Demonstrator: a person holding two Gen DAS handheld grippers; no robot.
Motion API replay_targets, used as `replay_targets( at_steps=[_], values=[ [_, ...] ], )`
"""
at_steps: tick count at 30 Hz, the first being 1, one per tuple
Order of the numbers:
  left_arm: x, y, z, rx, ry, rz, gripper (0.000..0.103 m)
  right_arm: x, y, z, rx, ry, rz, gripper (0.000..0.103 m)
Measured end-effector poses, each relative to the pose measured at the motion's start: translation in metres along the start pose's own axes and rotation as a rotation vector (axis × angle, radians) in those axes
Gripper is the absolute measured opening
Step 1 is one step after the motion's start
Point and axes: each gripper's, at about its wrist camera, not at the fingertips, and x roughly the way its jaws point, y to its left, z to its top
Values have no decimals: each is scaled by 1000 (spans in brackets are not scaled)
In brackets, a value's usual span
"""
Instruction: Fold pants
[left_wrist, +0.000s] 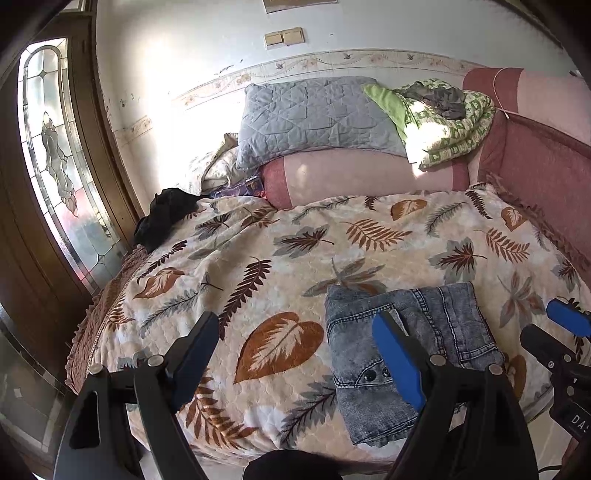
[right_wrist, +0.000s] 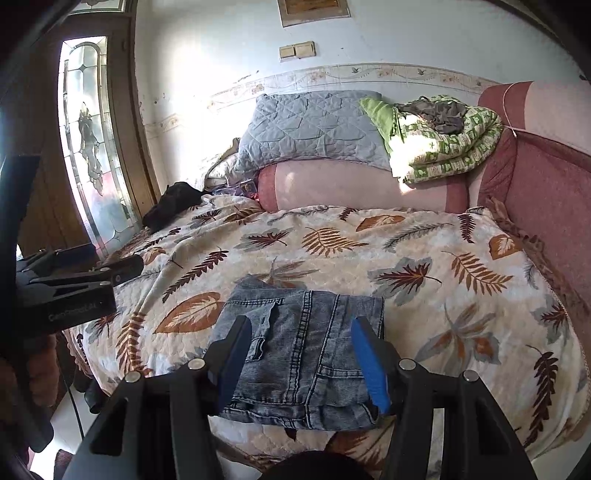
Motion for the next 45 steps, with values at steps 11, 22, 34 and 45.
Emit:
replay_targets(
  at_steps=[11, 22, 34, 45],
  values=[
    [12, -2, -1, 5, 20, 3, 85, 11, -5, -4, 15, 24, 1, 60],
    [16, -3, -3, 8, 33, 2, 85, 17, -9, -6, 24, 38, -2, 60],
    [14, -3, -2, 9, 28, 1, 85, 14, -7, -5, 19, 29, -6, 60],
    [14, -3, -2, 10, 28, 0, 85, 15, -5, -4, 13, 28, -4, 60]
  ],
)
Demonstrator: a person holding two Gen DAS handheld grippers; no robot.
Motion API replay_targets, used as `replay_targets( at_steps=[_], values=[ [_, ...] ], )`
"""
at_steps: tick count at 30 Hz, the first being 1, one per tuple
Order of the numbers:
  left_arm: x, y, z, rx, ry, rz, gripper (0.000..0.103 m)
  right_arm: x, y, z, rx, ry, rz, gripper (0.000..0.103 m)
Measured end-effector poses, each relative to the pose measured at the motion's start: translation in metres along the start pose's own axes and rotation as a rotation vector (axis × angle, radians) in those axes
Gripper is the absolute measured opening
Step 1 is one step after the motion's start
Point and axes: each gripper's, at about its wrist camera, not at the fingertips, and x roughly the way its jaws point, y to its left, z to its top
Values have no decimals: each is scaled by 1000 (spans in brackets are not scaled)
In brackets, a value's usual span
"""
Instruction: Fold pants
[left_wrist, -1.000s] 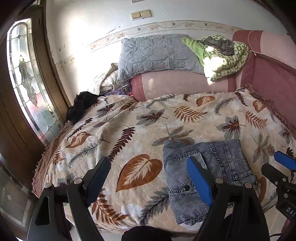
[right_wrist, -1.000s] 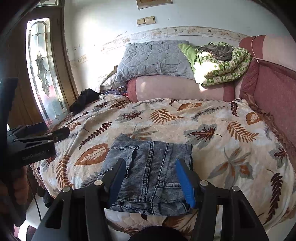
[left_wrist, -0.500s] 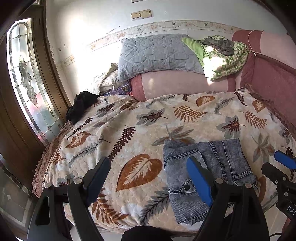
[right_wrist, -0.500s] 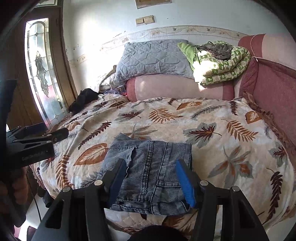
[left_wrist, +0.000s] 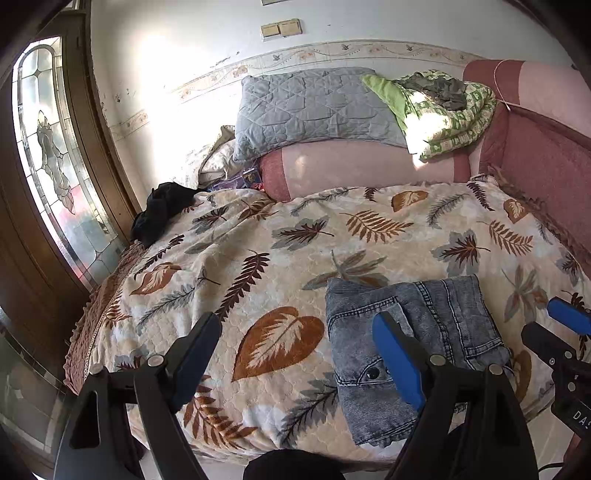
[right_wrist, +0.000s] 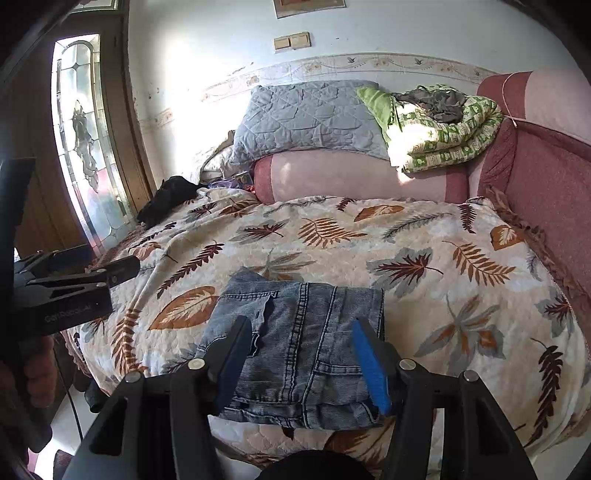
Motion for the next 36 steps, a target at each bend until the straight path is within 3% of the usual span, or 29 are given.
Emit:
replay_targets(
  at_steps=[36],
  values=[
    [9, 1, -5, -1, 30, -3, 85, 7, 0, -2, 1, 26, -4, 60]
  ],
)
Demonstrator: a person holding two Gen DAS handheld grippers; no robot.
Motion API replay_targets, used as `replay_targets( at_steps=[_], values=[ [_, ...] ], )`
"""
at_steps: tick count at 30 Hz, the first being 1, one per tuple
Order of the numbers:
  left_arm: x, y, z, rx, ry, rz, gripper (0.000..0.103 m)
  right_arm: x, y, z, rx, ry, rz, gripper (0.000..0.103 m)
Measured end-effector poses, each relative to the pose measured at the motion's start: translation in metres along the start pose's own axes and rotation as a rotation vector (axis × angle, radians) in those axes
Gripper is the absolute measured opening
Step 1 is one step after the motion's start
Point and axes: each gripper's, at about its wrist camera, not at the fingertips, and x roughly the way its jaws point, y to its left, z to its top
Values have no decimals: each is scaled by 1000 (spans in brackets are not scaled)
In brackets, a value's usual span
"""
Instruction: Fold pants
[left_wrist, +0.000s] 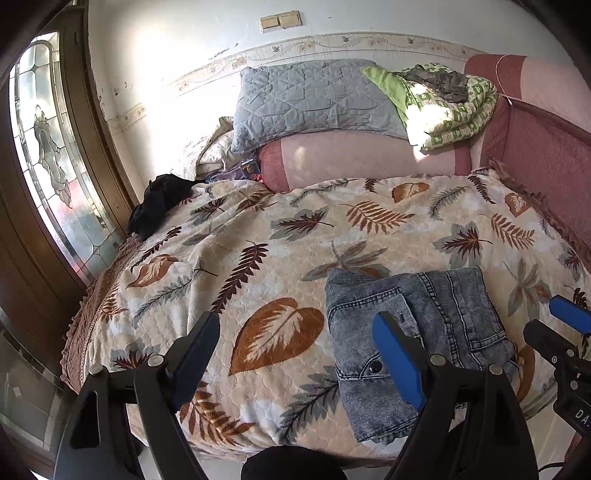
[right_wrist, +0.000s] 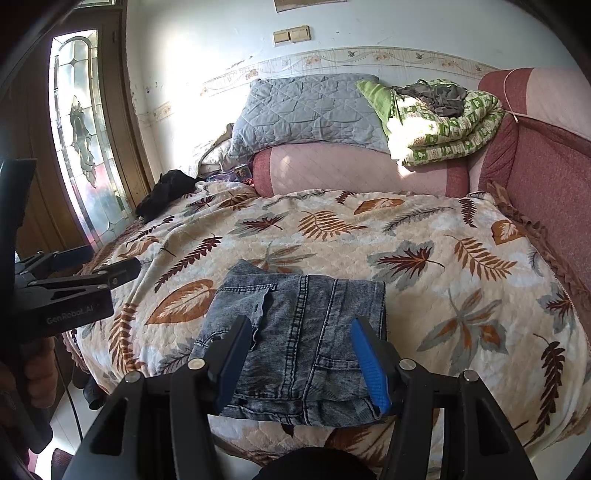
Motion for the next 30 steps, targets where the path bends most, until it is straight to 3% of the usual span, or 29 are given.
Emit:
replay_targets(
  at_steps=[30],
  values=[
    [3, -1, -4, 2, 13, -6, 85, 3, 1, -2, 1, 9, -1, 60]
  ],
)
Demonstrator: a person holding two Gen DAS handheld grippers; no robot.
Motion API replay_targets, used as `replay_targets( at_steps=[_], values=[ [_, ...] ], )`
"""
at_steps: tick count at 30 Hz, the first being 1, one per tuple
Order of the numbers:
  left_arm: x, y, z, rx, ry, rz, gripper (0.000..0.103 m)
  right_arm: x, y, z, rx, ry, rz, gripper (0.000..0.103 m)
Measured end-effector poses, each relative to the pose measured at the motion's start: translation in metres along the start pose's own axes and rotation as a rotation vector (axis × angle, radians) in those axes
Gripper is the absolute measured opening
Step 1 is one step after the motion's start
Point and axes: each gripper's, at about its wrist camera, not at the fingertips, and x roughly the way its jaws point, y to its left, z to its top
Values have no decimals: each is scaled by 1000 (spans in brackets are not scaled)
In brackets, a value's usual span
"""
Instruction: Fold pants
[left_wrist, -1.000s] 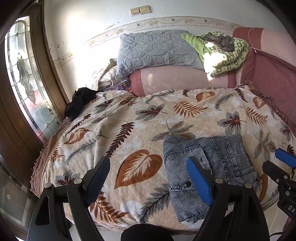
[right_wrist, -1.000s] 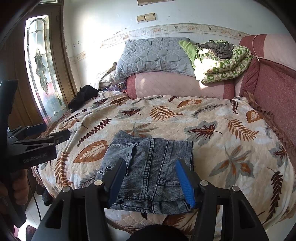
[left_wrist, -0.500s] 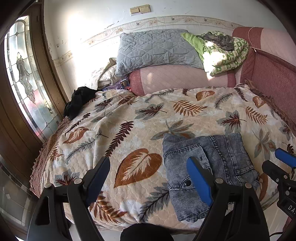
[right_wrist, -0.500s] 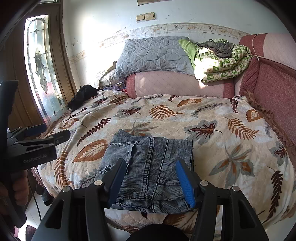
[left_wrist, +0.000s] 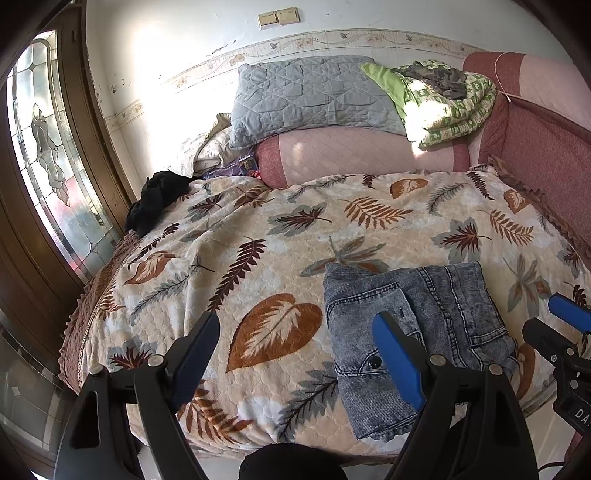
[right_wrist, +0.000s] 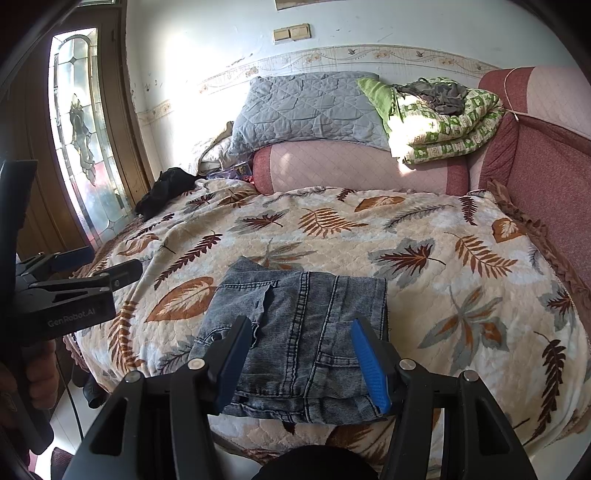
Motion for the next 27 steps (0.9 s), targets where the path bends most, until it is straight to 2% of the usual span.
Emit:
replay_targets(
  at_steps=[27],
  values=[
    [-4, 0, 2, 7, -5, -8, 85, -4, 2, 4, -7, -8, -3, 60]
  ],
)
